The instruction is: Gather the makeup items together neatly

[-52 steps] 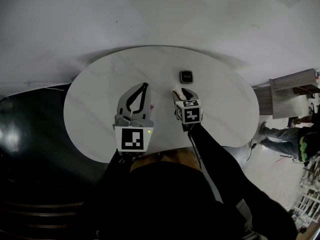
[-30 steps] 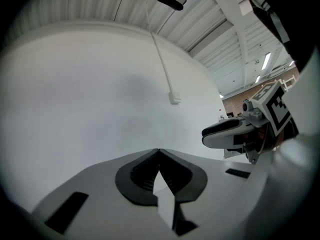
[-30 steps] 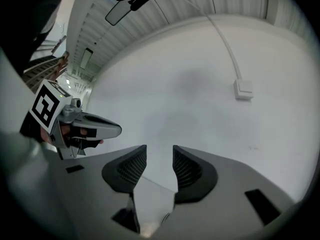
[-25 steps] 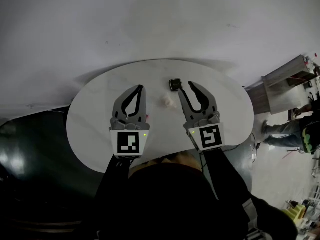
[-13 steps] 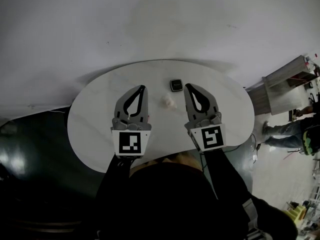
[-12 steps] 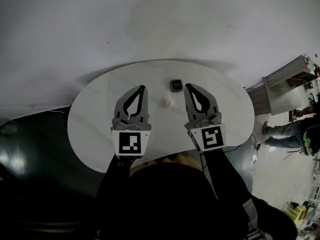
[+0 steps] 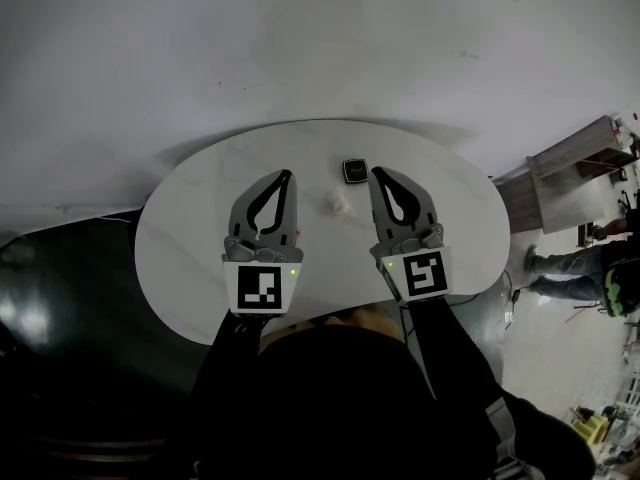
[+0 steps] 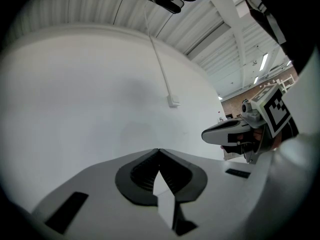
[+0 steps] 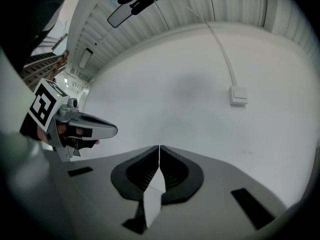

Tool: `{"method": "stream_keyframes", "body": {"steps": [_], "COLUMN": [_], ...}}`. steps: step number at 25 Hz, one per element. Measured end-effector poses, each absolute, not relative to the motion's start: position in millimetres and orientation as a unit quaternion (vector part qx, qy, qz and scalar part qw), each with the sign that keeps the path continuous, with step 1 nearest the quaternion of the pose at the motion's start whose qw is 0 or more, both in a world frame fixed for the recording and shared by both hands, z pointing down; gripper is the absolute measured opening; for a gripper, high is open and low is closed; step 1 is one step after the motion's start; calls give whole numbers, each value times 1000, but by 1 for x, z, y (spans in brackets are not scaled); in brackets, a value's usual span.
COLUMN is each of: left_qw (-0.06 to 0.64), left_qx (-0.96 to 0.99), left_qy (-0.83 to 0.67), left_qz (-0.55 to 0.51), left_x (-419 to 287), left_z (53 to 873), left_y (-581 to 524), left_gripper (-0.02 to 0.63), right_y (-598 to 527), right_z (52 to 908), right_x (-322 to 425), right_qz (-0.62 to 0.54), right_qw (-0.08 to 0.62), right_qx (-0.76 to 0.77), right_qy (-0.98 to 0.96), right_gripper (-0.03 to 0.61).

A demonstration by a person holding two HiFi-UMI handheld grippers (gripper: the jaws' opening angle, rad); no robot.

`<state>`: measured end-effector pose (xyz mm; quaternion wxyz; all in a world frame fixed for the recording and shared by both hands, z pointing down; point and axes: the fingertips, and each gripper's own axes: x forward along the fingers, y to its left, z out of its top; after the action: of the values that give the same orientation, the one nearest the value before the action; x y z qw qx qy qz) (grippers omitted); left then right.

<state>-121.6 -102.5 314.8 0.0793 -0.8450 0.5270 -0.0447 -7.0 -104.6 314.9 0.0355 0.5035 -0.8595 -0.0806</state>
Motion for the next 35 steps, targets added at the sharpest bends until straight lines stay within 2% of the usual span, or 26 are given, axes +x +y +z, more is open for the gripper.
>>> {"method": "stream_keyframes", "body": {"steps": [28,31,35], "left_qw": [58,52,53], "left_qx": [-818,-814,-812], "left_qy": [568,573,575], "left_qz": [-71,-75,-82], "left_x": [-78,-71,-63], "left_z": [334,338,341], "left_y": [-145,-149,-151], "left_gripper": [17,17,17], "right_y": [-159,-166,-179], "right_z": [350,373,423], "right_x": [34,32,25], "right_qz": [-37,-14,-13], "right_qw": [56,86,170], "right_qx": [450,414,334], "right_qy": [-891,-906,-927], "right_gripper": [31,32,39]}}
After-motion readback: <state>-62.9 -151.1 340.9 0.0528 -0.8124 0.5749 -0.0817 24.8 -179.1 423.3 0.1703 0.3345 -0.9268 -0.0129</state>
